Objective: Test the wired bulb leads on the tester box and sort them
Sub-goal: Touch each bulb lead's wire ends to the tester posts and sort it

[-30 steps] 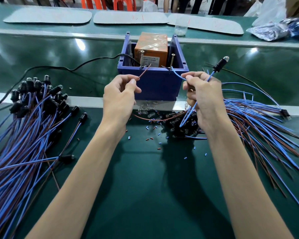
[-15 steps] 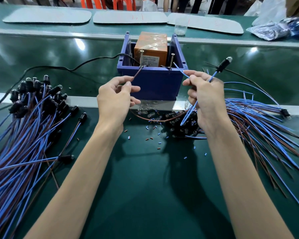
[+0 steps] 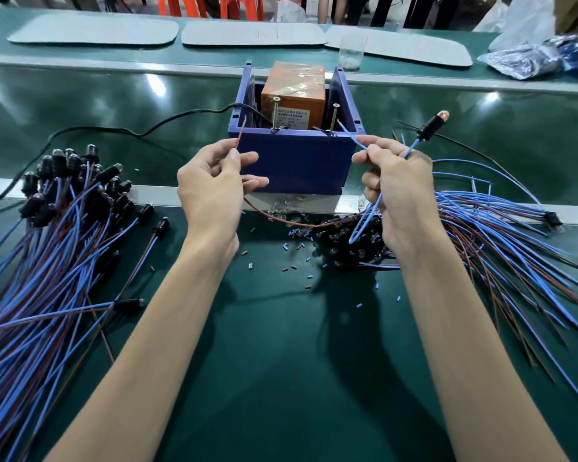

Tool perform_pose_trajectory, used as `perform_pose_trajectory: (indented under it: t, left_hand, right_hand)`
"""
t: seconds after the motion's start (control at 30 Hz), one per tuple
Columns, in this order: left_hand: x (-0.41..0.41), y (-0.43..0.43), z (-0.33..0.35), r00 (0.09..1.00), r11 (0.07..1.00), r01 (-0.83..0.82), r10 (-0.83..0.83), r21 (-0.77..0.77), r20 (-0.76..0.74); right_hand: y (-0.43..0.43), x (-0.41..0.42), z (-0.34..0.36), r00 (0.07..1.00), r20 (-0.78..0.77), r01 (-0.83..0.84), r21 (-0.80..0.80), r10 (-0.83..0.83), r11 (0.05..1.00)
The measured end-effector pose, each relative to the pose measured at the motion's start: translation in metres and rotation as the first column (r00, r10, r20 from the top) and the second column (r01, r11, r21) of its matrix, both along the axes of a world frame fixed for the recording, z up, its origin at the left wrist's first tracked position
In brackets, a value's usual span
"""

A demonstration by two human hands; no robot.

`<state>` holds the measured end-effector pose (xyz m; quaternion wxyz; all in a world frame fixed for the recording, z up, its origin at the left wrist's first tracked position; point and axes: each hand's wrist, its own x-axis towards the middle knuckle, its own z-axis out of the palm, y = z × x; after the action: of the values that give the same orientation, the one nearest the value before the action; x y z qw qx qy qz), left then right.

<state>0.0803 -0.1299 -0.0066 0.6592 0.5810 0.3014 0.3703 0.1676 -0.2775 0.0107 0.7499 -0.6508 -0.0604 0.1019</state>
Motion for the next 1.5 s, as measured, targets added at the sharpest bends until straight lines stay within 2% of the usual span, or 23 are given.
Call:
perform_pose_trajectory:
  t: [0.33, 1.1, 1.27, 1.5]
  left_hand:
    - [0.003, -0.001, -0.006, 0.986, 0.987, 0.163, -0.163, -0.008, -0.026]
    - [-0.004, -0.001, 0.004, 0.978, 0.978, 0.207, -0.207, 0.016, -0.036]
    - [-0.006, -0.005, 0.006, 0.971, 0.973, 0.23, -0.228, 0.011, -0.073]
    - [-0.009, -0.02, 0.02, 0.908, 0.912, 0.409, -0.409, -0.018, -0.09]
  right_hand:
    - [-0.001, -0.002, 0.002, 0.998, 0.004, -0.058, 0.006, 0.057, 0.998]
    - [-0.002, -0.005, 0.006, 0.998, -0.008, -0.061, 0.024, 0.062, 0.998]
    - [-0.002, -0.007, 0.007, 0.987, 0.011, -0.158, 0.018, 0.158, 0.987]
    - [0.001, -0.011, 0.011, 0.963, 0.014, -0.269, 0.032, 0.269, 0.963]
